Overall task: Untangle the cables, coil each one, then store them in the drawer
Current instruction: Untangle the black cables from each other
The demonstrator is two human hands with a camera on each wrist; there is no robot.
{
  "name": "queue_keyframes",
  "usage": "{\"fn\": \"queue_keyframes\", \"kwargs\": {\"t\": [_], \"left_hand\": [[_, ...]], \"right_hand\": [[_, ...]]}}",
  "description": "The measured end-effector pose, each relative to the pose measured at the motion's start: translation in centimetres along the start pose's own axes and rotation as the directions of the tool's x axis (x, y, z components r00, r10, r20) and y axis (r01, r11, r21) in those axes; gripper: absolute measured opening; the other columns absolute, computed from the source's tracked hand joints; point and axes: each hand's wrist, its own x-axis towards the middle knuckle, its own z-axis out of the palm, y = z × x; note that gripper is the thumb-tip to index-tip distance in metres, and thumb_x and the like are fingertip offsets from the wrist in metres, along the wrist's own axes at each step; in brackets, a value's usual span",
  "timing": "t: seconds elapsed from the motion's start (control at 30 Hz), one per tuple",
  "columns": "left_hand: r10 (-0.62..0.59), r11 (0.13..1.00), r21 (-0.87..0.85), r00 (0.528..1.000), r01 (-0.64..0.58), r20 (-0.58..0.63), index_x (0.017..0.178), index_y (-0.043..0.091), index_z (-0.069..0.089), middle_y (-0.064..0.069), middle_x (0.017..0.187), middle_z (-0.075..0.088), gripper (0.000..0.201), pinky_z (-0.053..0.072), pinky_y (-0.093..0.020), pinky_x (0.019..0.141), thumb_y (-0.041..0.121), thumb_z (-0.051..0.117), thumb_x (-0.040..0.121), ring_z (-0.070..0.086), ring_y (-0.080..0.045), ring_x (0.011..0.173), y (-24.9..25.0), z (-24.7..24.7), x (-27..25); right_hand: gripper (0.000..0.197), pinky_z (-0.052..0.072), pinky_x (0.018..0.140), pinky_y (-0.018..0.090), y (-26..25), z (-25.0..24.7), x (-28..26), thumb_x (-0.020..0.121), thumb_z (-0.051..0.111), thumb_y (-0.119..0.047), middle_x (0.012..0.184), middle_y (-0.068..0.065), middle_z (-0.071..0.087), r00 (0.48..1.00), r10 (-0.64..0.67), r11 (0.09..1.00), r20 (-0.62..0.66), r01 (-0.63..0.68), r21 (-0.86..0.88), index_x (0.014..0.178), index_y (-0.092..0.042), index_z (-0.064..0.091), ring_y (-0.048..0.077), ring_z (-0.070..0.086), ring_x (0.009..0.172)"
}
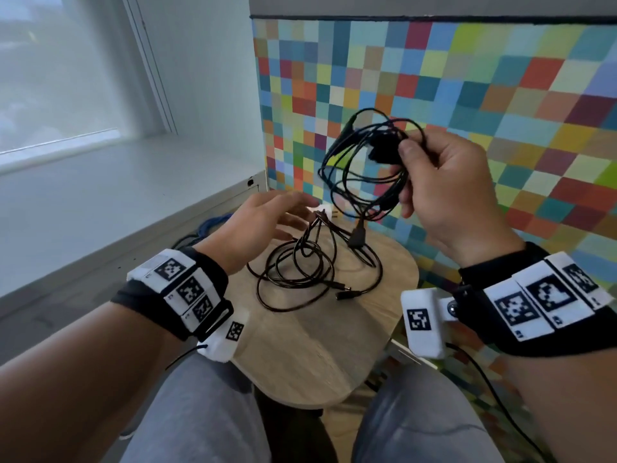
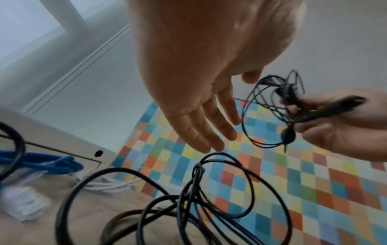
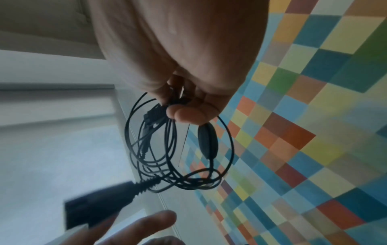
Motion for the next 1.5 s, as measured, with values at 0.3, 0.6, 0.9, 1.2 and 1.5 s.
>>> {"fn": "queue_keyframes", "kwargs": {"t": [0.3,0.6,0.9,1.2,1.5], "left_hand": [[0.16,0.974,-0.137,0.978,-0.178,-0.137,0.138,0.033,0.054,-0.004,0.111,0.074,0.044,0.061,-0.048,0.089,0.031,0.07,0.097,0.074,-0.026,0.096,2.7,1.7,-3.5],[0.148,0.98,-0.12,0.983,-0.161,-0.112,0.113,0.033,0.074,-0.017,0.091,0.067,0.026,0.058,-0.061,0.083,0.016,0.074,0.094,0.067,-0.046,0.082,2.2,3.3,-5.5],[0.097,0.989,-0.111,0.994,-0.101,-0.045,0.122,0.039,0.072,0.004,0.109,0.076,0.042,0.052,-0.043,0.083,0.06,0.057,0.089,0.071,-0.023,0.101,2.9,0.9,-3.5],[0.15,0.988,0.055,0.982,-0.145,-0.114,0.115,0.028,0.074,-0.01,0.09,0.075,0.025,0.055,-0.049,0.074,0.036,0.067,0.092,0.068,-0.019,0.075,3.7,-3.3,-2.6],[0.055,0.816,0.553,0.974,-0.171,0.22,0.113,0.031,0.072,0.001,0.088,0.077,0.019,0.064,-0.035,0.074,0.04,0.062,0.099,0.076,-0.018,0.08,12.3,-5.6,0.8]], "right_hand": [[0.018,0.053,0.047,0.036,-1.1,1.4,-3.7,0.106,0.057,-0.014,0.081,0.006,0.075,0.968,0.164,0.971,0.191,-0.192,0.141,0.11,-0.02,0.074,0.023,0.06,0.048],[0.031,0.045,0.05,0.014,1.0,0.3,-9.4,0.098,0.062,0.002,0.07,-0.007,0.074,0.915,0.246,0.943,0.319,-0.303,0.141,0.116,-0.021,0.074,0.003,0.062,0.057],[0.021,0.06,0.094,0.048,1.7,2.6,-5.1,0.091,0.073,0.0,0.101,0.009,0.079,0.95,0.268,0.918,0.156,-0.302,0.257,0.104,-0.017,0.077,0.026,0.076,0.099],[0.024,0.062,0.076,0.037,1.1,6.3,-2.4,0.095,0.068,-0.001,0.091,0.006,0.078,0.947,0.208,0.909,0.245,-0.28,0.309,0.108,-0.021,0.073,0.02,0.074,0.084],[0.029,0.049,0.063,0.034,-1.2,5.9,0.8,0.102,0.058,-0.004,0.08,0.002,0.073,0.957,0.11,0.957,0.267,-0.175,0.233,0.105,-0.028,0.075,0.018,0.05,0.062]]}}
